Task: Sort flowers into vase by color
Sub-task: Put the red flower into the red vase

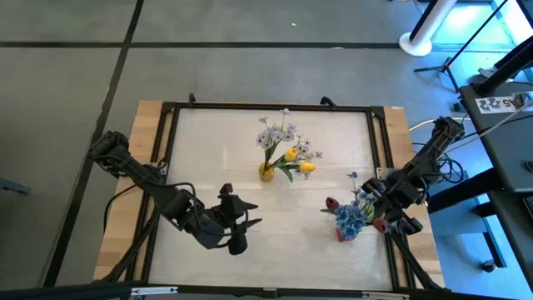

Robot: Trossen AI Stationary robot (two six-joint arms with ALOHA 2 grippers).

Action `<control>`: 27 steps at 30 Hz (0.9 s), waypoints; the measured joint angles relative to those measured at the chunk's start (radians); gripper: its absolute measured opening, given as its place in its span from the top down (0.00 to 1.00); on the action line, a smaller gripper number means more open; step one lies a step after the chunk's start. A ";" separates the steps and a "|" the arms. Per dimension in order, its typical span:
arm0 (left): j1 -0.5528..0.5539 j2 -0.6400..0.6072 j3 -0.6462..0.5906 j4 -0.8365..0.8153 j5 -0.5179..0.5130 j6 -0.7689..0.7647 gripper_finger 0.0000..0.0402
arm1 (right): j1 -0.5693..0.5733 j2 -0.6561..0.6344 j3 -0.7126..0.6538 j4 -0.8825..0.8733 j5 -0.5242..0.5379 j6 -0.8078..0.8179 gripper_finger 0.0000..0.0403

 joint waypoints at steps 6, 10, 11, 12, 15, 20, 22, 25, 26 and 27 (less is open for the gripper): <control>0.000 0.000 0.000 0.000 0.005 0.000 0.56 | 0.000 0.000 -0.037 0.006 0.000 -0.001 1.00; 0.000 0.000 0.000 0.000 0.005 0.000 0.56 | 0.000 0.000 -0.060 -0.001 0.007 -0.004 1.00; 0.000 0.000 0.000 0.000 0.005 0.000 0.56 | 0.000 0.000 -0.065 -0.001 0.013 0.000 1.00; 0.001 0.000 0.000 0.000 0.005 0.000 0.56 | 0.000 0.000 -0.071 -0.003 0.018 0.009 1.00; 0.002 0.000 0.000 0.000 0.005 -0.001 0.56 | 0.000 0.000 -0.077 -0.006 0.017 0.019 1.00; 0.002 0.000 0.000 -0.001 0.006 -0.004 0.56 | 0.000 0.000 -0.078 -0.014 0.017 0.044 0.93; 0.002 0.000 0.000 -0.001 0.006 -0.005 0.55 | 0.000 0.000 -0.073 -0.035 0.023 0.045 0.88; 0.002 0.000 0.000 -0.001 0.006 -0.005 0.56 | 0.000 0.000 -0.041 -0.117 0.050 0.048 0.81; 0.002 0.000 0.000 -0.001 0.006 -0.005 0.55 | 0.000 0.000 -0.026 -0.148 0.058 0.050 0.78; 0.002 0.000 0.000 -0.001 0.006 -0.005 0.56 | 0.000 0.000 -0.009 -0.180 0.061 0.050 0.76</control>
